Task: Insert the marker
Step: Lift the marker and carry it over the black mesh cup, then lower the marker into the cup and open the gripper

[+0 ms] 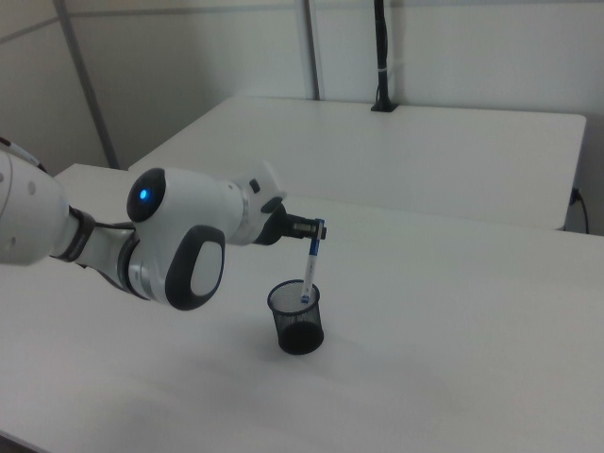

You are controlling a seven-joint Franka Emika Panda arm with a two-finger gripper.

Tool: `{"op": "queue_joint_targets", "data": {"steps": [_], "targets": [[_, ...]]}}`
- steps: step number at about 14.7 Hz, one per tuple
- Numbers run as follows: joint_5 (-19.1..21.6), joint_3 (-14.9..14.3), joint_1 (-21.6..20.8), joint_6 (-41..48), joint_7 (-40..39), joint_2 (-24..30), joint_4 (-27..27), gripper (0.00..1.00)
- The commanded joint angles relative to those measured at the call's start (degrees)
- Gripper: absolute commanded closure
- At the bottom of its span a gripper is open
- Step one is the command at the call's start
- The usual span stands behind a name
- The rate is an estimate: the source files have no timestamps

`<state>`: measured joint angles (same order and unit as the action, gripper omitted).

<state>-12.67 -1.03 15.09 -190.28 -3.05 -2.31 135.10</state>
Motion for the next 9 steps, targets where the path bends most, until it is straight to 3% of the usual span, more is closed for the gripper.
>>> {"op": "queue_joint_targets", "data": {"steps": [1,3,6,9], "targets": [[-0.9,-0.3,0.2,-5.7,-0.9,-0.9,3.2,1.00],[-0.9,-0.3,0.2,-5.6,-0.3,-0.8,3.2,1.00],[-0.9,-0.3,0.1,-5.3,2.7,-0.2,3.0,0.67],[-0.9,-0.3,0.1,-4.8,4.4,0.1,2.9,0.50]]}}
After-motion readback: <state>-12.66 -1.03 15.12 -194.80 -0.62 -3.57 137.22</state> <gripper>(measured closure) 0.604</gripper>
